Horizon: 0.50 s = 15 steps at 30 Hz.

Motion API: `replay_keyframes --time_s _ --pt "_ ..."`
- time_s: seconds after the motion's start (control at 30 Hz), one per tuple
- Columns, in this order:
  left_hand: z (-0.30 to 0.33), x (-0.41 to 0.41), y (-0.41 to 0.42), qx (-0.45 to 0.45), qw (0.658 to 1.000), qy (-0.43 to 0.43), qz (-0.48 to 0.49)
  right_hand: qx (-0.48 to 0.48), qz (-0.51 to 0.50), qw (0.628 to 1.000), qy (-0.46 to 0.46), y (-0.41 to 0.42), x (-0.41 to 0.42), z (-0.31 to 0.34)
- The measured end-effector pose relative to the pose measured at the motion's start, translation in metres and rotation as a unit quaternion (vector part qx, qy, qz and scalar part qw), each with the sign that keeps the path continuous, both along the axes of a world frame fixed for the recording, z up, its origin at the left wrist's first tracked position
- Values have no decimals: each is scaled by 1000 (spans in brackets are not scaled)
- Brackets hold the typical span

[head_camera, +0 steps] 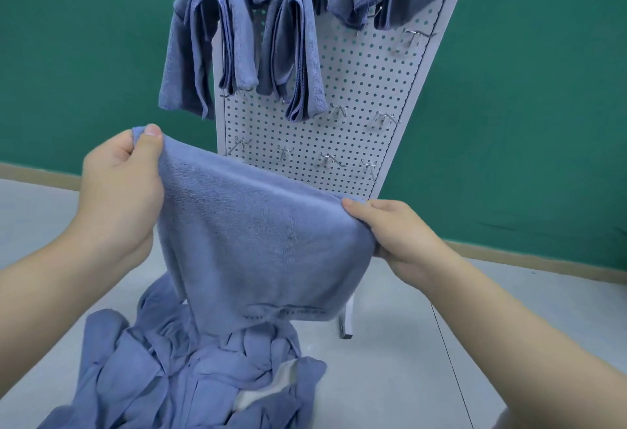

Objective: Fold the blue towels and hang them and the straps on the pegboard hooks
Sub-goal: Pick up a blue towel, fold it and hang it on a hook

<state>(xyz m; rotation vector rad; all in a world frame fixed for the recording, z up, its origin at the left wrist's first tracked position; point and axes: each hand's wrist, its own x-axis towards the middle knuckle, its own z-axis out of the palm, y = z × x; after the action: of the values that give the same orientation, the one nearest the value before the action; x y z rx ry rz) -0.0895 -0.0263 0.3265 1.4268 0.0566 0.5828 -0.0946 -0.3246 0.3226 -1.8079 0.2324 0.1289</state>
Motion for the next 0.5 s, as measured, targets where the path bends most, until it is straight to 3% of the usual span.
replay_keyframes --time_s 0.27,0.5 --pt "-1 9 4 -22 1000 20 -1 194 -26 980 33 -5 1 11" --pt "-2 11 3 -12 1000 26 0 236 -73 969 26 -7 0 17"
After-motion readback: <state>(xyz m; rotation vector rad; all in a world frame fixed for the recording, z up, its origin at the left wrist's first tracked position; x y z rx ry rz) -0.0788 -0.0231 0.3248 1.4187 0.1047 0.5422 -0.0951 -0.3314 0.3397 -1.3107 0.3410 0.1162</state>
